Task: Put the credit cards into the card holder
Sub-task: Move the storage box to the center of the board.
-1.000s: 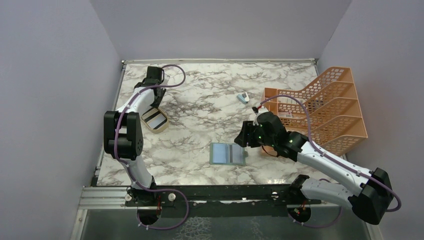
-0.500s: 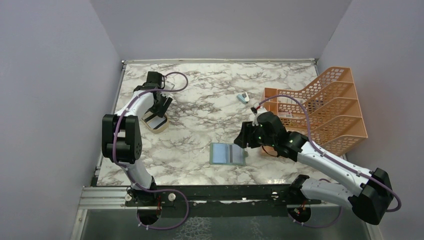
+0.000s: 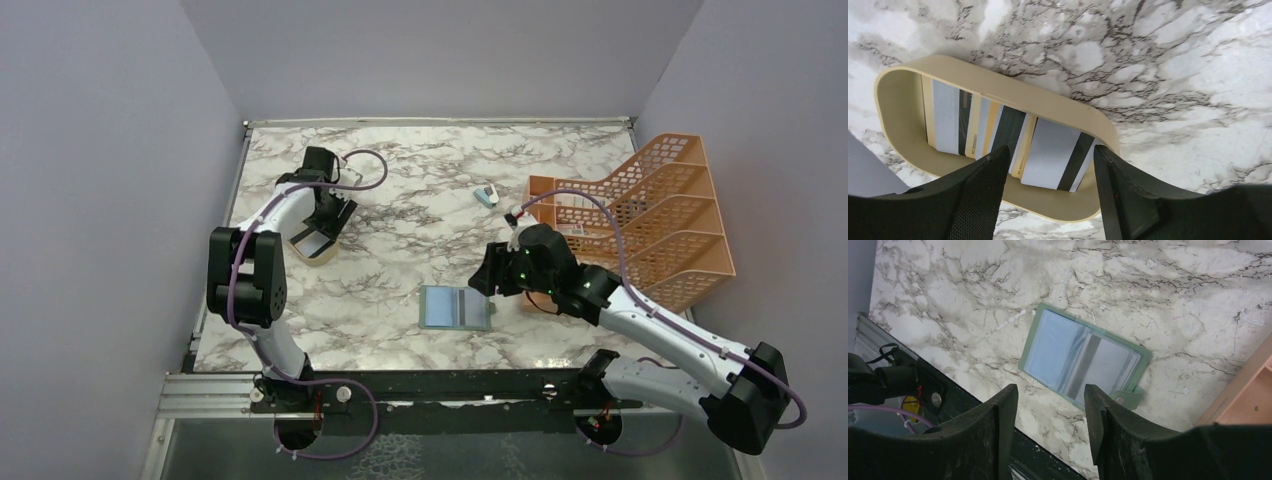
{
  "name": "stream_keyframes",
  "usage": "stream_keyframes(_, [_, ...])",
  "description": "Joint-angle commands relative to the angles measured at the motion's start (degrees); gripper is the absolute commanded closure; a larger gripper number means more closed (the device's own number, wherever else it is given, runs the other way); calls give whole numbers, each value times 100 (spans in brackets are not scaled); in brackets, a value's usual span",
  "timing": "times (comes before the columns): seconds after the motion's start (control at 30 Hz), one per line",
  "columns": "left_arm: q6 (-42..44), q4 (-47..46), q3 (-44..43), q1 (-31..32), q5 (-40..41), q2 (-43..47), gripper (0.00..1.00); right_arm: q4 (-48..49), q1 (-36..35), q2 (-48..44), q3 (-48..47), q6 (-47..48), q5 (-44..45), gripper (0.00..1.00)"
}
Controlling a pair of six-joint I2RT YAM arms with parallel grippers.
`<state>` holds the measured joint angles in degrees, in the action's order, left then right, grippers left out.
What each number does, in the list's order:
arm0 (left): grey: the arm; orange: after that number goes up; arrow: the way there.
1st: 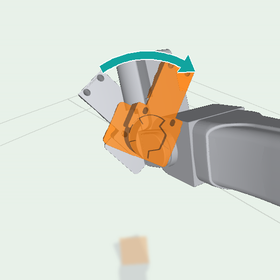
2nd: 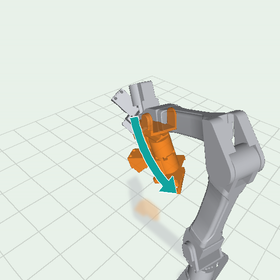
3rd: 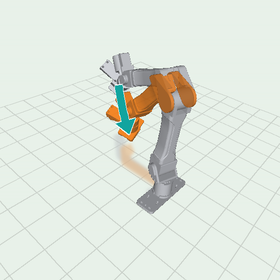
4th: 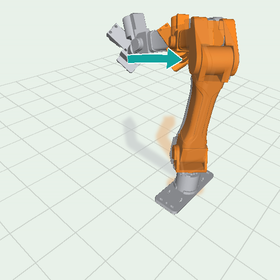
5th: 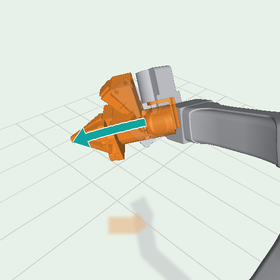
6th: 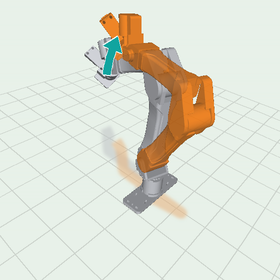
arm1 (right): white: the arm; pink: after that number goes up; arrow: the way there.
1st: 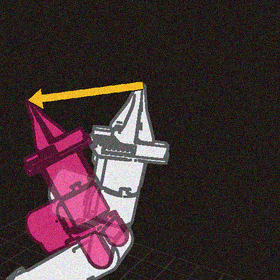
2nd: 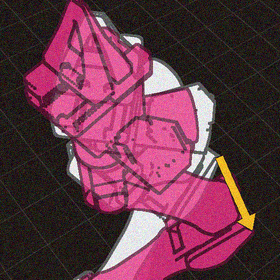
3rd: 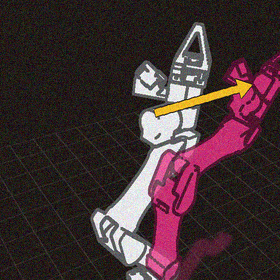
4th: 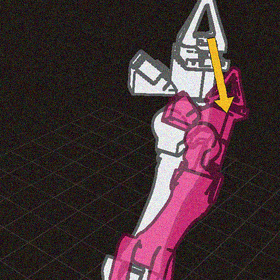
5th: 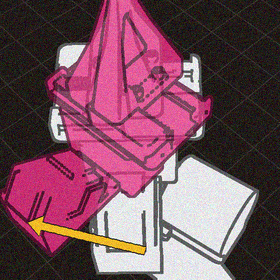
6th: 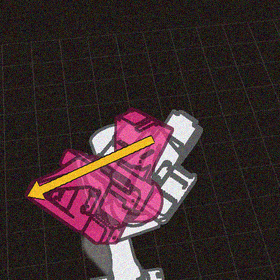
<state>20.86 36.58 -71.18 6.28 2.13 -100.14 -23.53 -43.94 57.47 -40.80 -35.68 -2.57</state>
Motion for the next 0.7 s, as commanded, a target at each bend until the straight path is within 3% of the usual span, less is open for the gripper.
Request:
stream_keyframes(0.0, [-273, 44, 1, 260, -289, -82, 36, 105, -43, -159, 9, -24, -1, 48])
stream_keyframes(0.47, [-1428, -365, -257, 1496, -325, -443, 39, 162, -44, -256, 208, -262, 120, 48])
stream_keyframes(0.67, [-2335, -808, -393, 1863, -499, -420, 42, 249, -44, -234, 273, -333, 182, 48])
